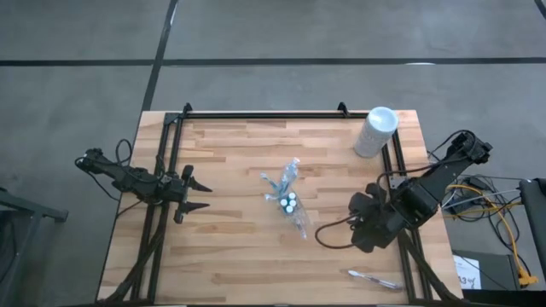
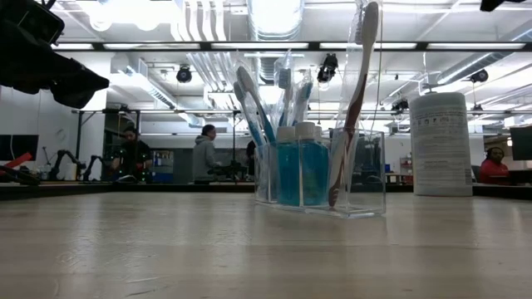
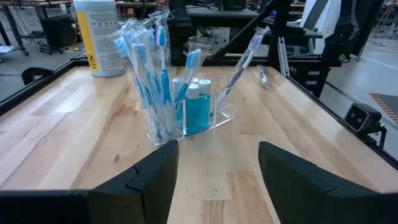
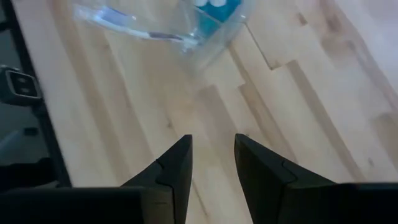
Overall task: Pick & Place toothbrushing station
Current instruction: Put the purple toothbrush into the right section of the transparent organizer
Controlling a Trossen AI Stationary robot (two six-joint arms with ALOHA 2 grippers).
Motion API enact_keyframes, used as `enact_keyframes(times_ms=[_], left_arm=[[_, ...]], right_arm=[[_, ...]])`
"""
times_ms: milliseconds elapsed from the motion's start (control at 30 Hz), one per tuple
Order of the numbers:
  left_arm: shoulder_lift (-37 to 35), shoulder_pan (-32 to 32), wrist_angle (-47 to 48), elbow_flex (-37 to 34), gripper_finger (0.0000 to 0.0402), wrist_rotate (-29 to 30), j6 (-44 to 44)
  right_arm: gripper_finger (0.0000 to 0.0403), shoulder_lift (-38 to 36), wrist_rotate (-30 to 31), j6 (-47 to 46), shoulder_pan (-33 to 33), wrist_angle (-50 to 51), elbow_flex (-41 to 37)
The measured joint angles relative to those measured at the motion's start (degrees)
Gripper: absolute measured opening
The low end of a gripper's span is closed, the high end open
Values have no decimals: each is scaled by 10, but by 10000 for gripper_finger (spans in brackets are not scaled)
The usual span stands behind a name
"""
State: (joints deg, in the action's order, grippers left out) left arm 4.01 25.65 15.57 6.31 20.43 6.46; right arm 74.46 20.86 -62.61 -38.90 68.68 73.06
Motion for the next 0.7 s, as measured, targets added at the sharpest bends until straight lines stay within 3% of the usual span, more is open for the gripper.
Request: enact_keyframes(times_ms=[367, 533, 700], left_arm=[[0, 0, 0, 0, 227, 0, 0], [0, 0, 0, 0, 227, 0, 0], [0, 0, 1, 0, 227, 0, 0]], right_arm=[[122, 0, -5, -49, -2, -22, 0], [132, 8, -60, -81, -11, -44, -3], [144, 33, -70, -85, -38, -46, -15]])
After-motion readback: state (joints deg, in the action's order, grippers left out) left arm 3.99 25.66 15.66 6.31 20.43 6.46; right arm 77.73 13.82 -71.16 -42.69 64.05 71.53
